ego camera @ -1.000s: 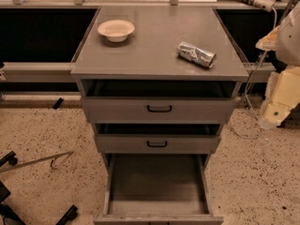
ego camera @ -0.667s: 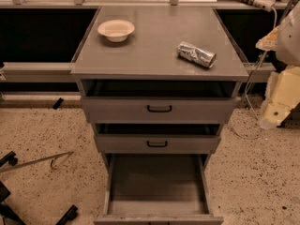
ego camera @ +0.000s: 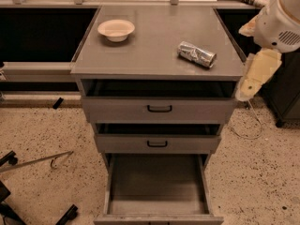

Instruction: Place redbull can into bottom drawer

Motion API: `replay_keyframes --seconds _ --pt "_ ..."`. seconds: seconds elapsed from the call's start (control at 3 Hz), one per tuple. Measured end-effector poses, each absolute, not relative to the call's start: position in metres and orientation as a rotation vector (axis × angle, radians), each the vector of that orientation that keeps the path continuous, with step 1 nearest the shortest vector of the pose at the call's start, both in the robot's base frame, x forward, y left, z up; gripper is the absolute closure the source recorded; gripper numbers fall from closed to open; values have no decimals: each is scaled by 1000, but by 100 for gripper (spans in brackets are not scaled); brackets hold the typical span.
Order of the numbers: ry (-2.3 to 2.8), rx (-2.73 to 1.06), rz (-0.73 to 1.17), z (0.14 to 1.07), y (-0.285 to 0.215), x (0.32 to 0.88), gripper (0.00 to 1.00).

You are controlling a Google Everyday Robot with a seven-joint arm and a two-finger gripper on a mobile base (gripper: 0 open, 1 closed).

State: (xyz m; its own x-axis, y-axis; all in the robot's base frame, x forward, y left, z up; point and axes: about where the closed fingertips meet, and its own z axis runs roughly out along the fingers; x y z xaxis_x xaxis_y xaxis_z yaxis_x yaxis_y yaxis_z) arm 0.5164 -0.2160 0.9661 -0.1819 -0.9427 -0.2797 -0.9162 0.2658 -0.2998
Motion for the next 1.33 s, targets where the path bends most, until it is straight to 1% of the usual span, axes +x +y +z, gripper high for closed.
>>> replay_keyframes --seconds 0.33,0.67,1.0,1.33 --pt "2137 -1648 -125 961 -220 593 0" --pt "2099 -1610 -145 979 -221 613 0" --pt "2097 -1608 -144 978 -220 614 0" --pt "2073 -1572 -124 966 -216 644 0"
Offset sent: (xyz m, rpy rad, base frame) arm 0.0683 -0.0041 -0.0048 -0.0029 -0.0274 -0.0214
